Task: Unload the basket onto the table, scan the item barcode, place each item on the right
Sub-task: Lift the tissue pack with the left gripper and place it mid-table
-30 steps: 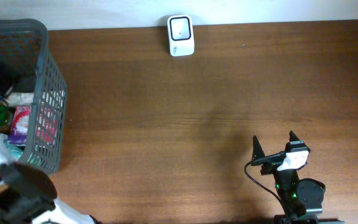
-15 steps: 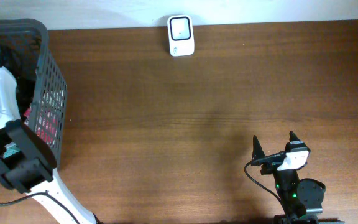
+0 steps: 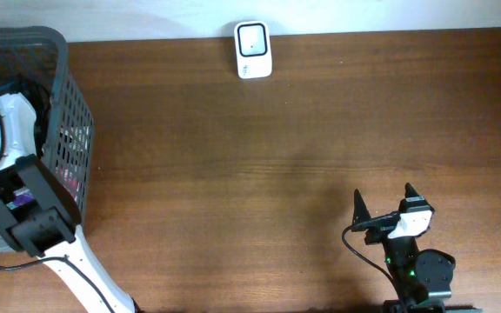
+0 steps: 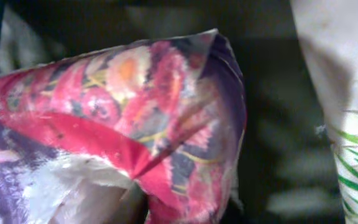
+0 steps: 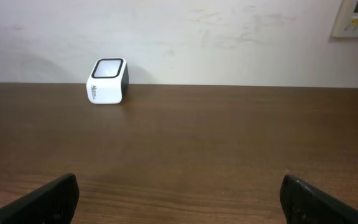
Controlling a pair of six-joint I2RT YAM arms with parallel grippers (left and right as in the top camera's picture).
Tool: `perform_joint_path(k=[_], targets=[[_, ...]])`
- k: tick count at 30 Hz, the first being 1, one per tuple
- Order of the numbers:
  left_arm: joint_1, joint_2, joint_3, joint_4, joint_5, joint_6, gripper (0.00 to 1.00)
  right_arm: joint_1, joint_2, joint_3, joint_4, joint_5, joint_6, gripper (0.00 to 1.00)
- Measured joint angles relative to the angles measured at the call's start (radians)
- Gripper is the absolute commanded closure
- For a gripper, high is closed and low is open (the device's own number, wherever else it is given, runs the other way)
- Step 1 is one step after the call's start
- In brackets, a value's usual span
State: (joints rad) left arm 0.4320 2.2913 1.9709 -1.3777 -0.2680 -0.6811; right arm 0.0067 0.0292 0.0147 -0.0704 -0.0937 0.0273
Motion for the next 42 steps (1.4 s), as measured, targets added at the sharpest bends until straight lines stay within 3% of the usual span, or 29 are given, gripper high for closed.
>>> perform_joint_path(k=[4,7,12,18,23,28,32,38,42], targets=[[0.0,0.028,0.15,-0.139,0.002,0.0,1.0,0.0,0.0,0.0,0.0,0.0,0.0,0.02],[0.0,0.048,0.475,-0.296,0.025,0.01,1.0,0.0,0.0,0.0,0.0,0.0,0.0,0.01],[0.002,0.015,0.84,-0.305,0.203,0.102,1.0,0.0,0.0,0.0,0.0,0.0,0.0,0.01],[0.002,-0.1,1.139,-0.306,0.262,0.117,1.0,0.0,0.0,0.0,0.0,0.0,0.0,0.01],[-0.035,-0.288,1.162,-0.31,0.448,0.199,1.0,0.0,0.0,0.0,0.0,0.0,0.0,0.01],[-0.307,-0.306,1.141,-0.311,0.559,0.265,1.0,0.0,0.0,0.0,0.0,0.0,0.0,0.01],[-0.622,-0.299,0.993,-0.303,0.425,0.274,1.0,0.0,0.0,0.0,0.0,0.0,0.0,0.01],[-0.93,-0.255,0.639,-0.158,0.208,0.266,1.0,0.0,0.0,0.0,0.0,0.0,-0.001,0.01],[-1.039,-0.188,0.352,0.023,0.118,0.223,1.0,0.0,0.0,0.0,0.0,0.0,-0.001,0.02]])
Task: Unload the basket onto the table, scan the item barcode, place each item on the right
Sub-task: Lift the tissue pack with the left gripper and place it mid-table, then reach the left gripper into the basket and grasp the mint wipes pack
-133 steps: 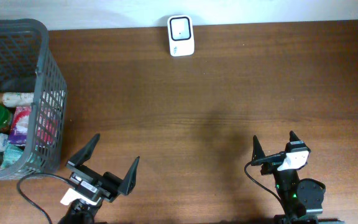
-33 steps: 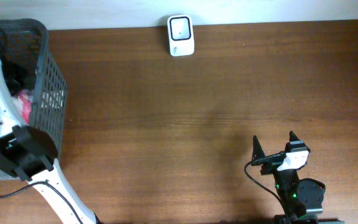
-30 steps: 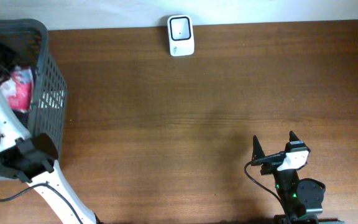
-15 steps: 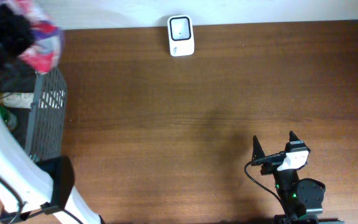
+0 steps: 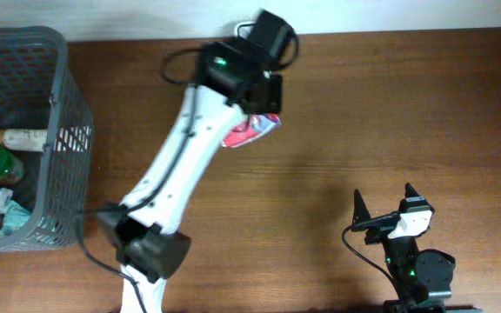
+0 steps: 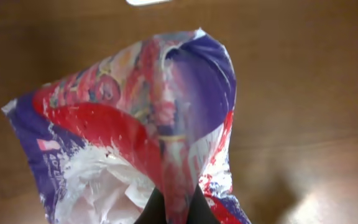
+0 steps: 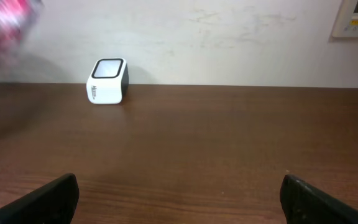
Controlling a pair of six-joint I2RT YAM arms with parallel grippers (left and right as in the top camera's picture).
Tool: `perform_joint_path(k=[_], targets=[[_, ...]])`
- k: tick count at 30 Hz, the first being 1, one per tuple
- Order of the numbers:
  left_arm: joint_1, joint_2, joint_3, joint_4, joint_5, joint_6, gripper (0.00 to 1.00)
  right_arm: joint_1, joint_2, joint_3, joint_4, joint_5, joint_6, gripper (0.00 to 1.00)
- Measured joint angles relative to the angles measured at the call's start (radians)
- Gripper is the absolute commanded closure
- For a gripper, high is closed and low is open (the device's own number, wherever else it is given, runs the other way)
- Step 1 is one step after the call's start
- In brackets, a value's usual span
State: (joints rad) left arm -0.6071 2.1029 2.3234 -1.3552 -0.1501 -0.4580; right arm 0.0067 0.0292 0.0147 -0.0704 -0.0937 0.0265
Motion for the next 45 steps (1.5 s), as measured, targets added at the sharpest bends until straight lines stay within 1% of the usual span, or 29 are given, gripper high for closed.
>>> perform_joint_path(k=[2,4,5,6,8,10,12,13,14,17,19,21,23,24,25,28,31,33,34,35,37,41,44,45], targets=[[-0.033,0.035,-0.098,0.084,-0.015,-0.007,1.0,0.0,0.0,0.0,0.0,0.0,0.0,0.01],[-0.057,0.072,-0.157,0.135,-0.023,-0.007,1.0,0.0,0.0,0.0,0.0,0.0,0.0,0.02],[-0.074,0.105,-0.195,0.18,-0.027,-0.009,0.9,0.0,0.0,0.0,0.0,0.0,0.0,0.01],[-0.082,0.132,-0.215,0.199,-0.027,-0.01,0.76,0.0,0.0,0.0,0.0,0.0,0.0,0.01],[-0.092,0.183,-0.225,0.211,-0.028,-0.014,0.11,0.0,0.0,0.0,0.0,0.0,0.0,0.01],[-0.093,0.193,-0.223,0.188,-0.031,-0.014,0.1,0.0,0.0,0.0,0.0,0.0,0.0,0.01],[-0.093,0.194,-0.164,0.107,-0.032,-0.017,0.09,0.0,0.0,0.0,0.0,0.0,0.001,0.01],[-0.091,0.194,-0.099,0.058,-0.032,-0.018,0.03,0.0,0.0,0.0,0.0,0.0,0.0,0.01],[-0.089,0.194,-0.019,0.012,-0.034,-0.017,0.0,0.0,0.0,0.0,0.0,0.0,0.0,0.01],[-0.055,0.169,0.291,-0.113,-0.035,-0.013,0.01,0.0,0.0,0.0,0.0,0.0,0.001,0.01],[-0.003,0.121,0.435,-0.173,-0.039,0.017,0.01,0.0,0.0,0.0,0.0,0.0,0.0,0.01],[0.094,0.066,0.579,-0.276,-0.066,0.04,0.01,0.0,0.0,0.0,0.0,0.0,0.0,0.01],[0.195,0.025,0.632,-0.326,-0.107,0.054,0.01,0.0,0.0,0.0,0.0,0.0,0.0,0.01],[0.243,0.01,0.636,-0.328,-0.112,0.06,0.01,0.0,0.0,0.0,0.0,0.0,0.001,0.01],[0.345,-0.006,0.637,-0.328,-0.122,0.063,0.01,0.0,0.0,0.0,0.0,0.0,0.001,0.01],[0.56,-0.01,0.636,-0.329,-0.1,0.07,0.01,0.0,0.0,0.0,0.0,0.0,0.0,0.01],[0.72,-0.011,0.622,-0.33,-0.059,0.072,0.01,0.0,0.0,0.0,0.0,0.0,0.001,0.01],[0.787,-0.011,0.608,-0.33,-0.042,0.073,0.01,0.0,0.0,0.0,0.0,0.0,0.0,0.01],[0.879,-0.013,0.581,-0.331,0.005,0.074,0.01,0.0,0.0,0.0,0.0,0.0,0.0,0.01],[0.912,-0.015,0.567,-0.329,0.019,0.077,0.01,0.0,0.0,0.0,0.0,0.0,0.0,0.01],[0.996,-0.051,0.46,-0.332,0.061,0.093,0.01,0.0,0.0,0.0,0.0,0.0,0.0,0.01],[1.152,-0.159,0.228,-0.333,0.08,0.1,0.01,0.0,0.0,0.0,0.0,0.0,0.001,0.01],[1.247,-0.208,0.064,-0.334,0.079,0.097,0.01,0.0,0.0,0.0,0.0,0.0,0.0,0.01],[1.256,-0.213,0.008,-0.309,0.068,0.087,0.01,0.0,0.0,0.0,0.0,0.0,0.0,0.01]])
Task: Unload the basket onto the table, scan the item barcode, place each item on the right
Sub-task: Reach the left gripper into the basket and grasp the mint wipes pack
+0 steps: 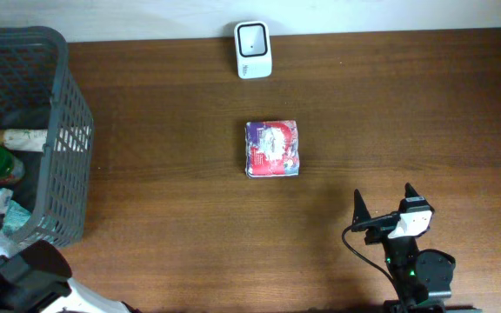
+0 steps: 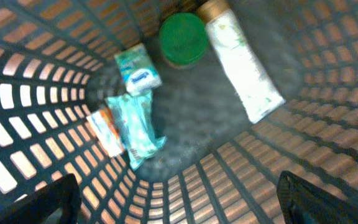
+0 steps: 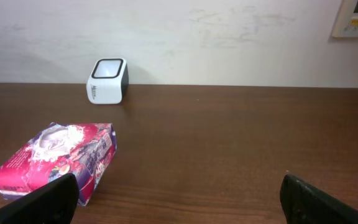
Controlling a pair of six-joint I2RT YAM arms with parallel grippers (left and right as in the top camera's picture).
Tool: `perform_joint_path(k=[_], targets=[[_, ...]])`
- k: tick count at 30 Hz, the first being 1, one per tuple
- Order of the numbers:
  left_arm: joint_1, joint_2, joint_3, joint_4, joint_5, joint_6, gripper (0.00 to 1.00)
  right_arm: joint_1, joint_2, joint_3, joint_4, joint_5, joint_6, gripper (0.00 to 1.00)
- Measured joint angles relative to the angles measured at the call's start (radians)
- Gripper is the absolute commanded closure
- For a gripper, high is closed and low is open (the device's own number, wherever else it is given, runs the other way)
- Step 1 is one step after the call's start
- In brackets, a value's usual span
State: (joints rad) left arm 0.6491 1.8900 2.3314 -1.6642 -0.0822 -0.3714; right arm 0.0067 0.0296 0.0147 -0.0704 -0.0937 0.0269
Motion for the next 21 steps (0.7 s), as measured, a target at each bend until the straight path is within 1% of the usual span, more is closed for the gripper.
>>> perform_joint_path(k=[1,4,7,9,10,11,16,19,20,21], targets=[[0.005,-0.001,-0.06,0.021,-0.013,-0.016,0.01,0.0,0.0,0.0,0.0,0.0,0.0,0.01],[0.022,0.007,-0.3,0.211,-0.042,-0.053,0.01,0.0,0.0,0.0,0.0,0.0,0.0,0.01],[0.014,0.01,-0.442,0.303,-0.053,-0.072,0.01,0.0,0.0,0.0,0.0,0.0,0.0,0.01],[-0.008,0.01,-0.505,0.358,-0.061,-0.076,0.0,0.0,0.0,0.0,0.0,0.0,0.0,0.01],[-0.021,0.01,-0.528,0.378,-0.068,-0.081,0.12,0.0,0.0,0.0,0.0,0.0,0.0,0.01],[-0.033,0.01,-0.553,0.385,-0.076,-0.089,0.16,0.0,0.0,0.0,0.0,0.0,0.0,0.01],[-0.047,0.01,-0.732,0.493,-0.156,-0.164,0.16,0.0,0.0,0.0,0.0,0.0,0.0,0.01],[-0.047,0.01,-0.822,0.568,-0.177,-0.179,0.16,0.0,0.0,0.0,0.0,0.0,0.0,0.01],[-0.047,0.01,-0.847,0.594,-0.182,-0.181,0.29,0.0,0.0,0.0,0.0,0.0,0.0,0.01],[-0.045,0.01,-0.868,0.617,-0.185,-0.184,0.34,0.0,0.0,0.0,0.0,0.0,0.0,0.01]])
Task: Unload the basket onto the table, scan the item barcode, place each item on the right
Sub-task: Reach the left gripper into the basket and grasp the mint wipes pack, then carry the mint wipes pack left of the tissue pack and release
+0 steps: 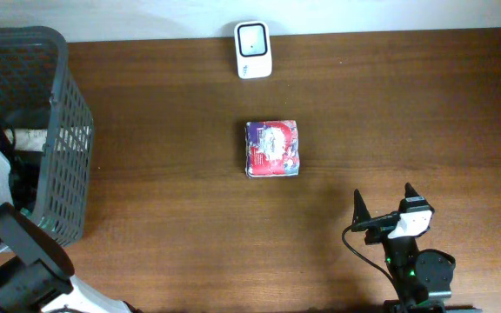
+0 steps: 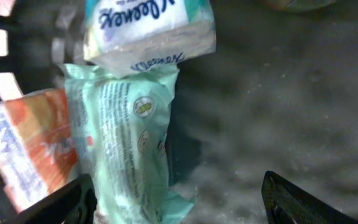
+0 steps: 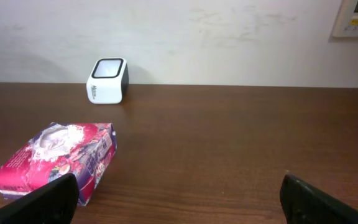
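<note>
The white scanner (image 1: 253,37) stands at the table's far edge, also seen in the right wrist view (image 3: 107,81). A red and purple packet (image 1: 272,149) lies flat mid-table, in front of the scanner. My left arm reaches into the grey basket (image 1: 68,104). Inside it, the left gripper (image 2: 179,199) is open, low over a pale green packet (image 2: 129,143); that packet's lower end lies next to the left finger (image 2: 73,202). My right gripper (image 3: 179,199) rests open near the front edge, holding nothing.
In the basket lie a white and teal tissue pack (image 2: 148,28) and an orange and white packet (image 2: 27,143), both touching the green packet. A cream bottle (image 1: 26,136) shows through the basket wall. The basket fills the table's left end.
My left gripper, still open, has gone from high over the basket's contents to close above the pale green packet. The red and purple packet and the right arm have not moved.
My left gripper was first shut on the red and purple packet inside the basket. Then it held the packet up close to the scanner. After that the packet lay mid-table and the gripper was open over the basket; now it is down among the items.
</note>
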Controlling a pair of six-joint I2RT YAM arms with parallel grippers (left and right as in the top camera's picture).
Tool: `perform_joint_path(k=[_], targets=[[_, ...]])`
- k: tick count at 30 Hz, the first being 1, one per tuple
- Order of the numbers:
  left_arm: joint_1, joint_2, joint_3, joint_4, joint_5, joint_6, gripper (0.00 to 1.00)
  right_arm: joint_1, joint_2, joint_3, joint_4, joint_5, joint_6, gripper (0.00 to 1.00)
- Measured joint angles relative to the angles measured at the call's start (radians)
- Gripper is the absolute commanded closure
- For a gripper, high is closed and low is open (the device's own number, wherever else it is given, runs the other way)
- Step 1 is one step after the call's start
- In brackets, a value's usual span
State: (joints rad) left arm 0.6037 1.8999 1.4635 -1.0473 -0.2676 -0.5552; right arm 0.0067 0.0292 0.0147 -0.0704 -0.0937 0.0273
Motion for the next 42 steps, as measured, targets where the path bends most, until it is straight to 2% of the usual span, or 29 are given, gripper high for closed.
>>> perform_joint_path(k=[2,6,7,8,9,10,11,16,19,23,27,32,35,37,39,42], targets=[[0.011,-0.001,-0.045,0.055,-0.003,-0.008,0.35,0.0,0.0,0.0,0.0,0.0,0.0,0.01],[0.043,-0.001,-0.099,0.069,-0.014,-0.01,0.31,0.0,0.0,0.0,0.0,0.0,0.0,0.01],[0.053,-0.001,-0.117,0.072,-0.014,-0.01,0.38,0.0,0.0,0.0,0.0,0.0,0.0,0.01],[0.058,-0.001,-0.128,0.077,-0.014,-0.01,0.55,0.0,0.0,0.0,0.0,0.0,0.0,0.01],[0.059,0.0,-0.136,0.079,-0.013,-0.008,0.8,0.0,0.0,0.0,0.0,0.0,-0.001,0.01],[0.059,-0.001,-0.142,0.079,-0.01,-0.011,0.92,0.0,0.0,0.0,0.0,0.0,-0.001,0.01],[0.059,-0.001,-0.143,0.08,-0.003,-0.014,0.99,0.0,0.0,0.0,0.0,0.0,0.0,0.01],[0.061,-0.011,-0.14,0.075,0.027,-0.013,1.0,0.0,0.0,0.0,0.0,0.0,0.0,0.01],[0.061,-0.017,-0.091,0.004,0.093,-0.013,0.99,0.0,0.0,0.0,0.0,0.0,0.0,0.01],[0.064,-0.111,0.138,-0.076,0.246,-0.014,0.95,0.0,0.0,0.0,0.0,0.0,-0.001,0.01],[0.066,-0.275,0.346,-0.079,0.429,-0.014,0.98,0.0,0.0,0.0,0.0,0.0,0.0,0.01],[0.048,-0.401,0.404,-0.008,0.686,-0.014,0.97,0.0,0.0,0.0,0.0,0.0,0.0,0.01],[-0.08,-0.435,0.405,-0.006,0.783,0.01,0.97,0.0,0.0,0.0,0.0,0.0,-0.001,0.01],[-0.239,-0.434,0.405,-0.005,0.809,0.085,0.96,0.0,0.0,0.0,0.0,0.0,0.0,0.01],[-0.418,-0.43,0.405,-0.005,0.78,0.158,0.94,0.0,0.0,0.0,0.0,0.0,0.0,0.01],[-0.67,-0.394,0.406,-0.009,0.617,0.205,0.93,0.0,0.0,0.0,0.0,0.0,0.0,0.01]])
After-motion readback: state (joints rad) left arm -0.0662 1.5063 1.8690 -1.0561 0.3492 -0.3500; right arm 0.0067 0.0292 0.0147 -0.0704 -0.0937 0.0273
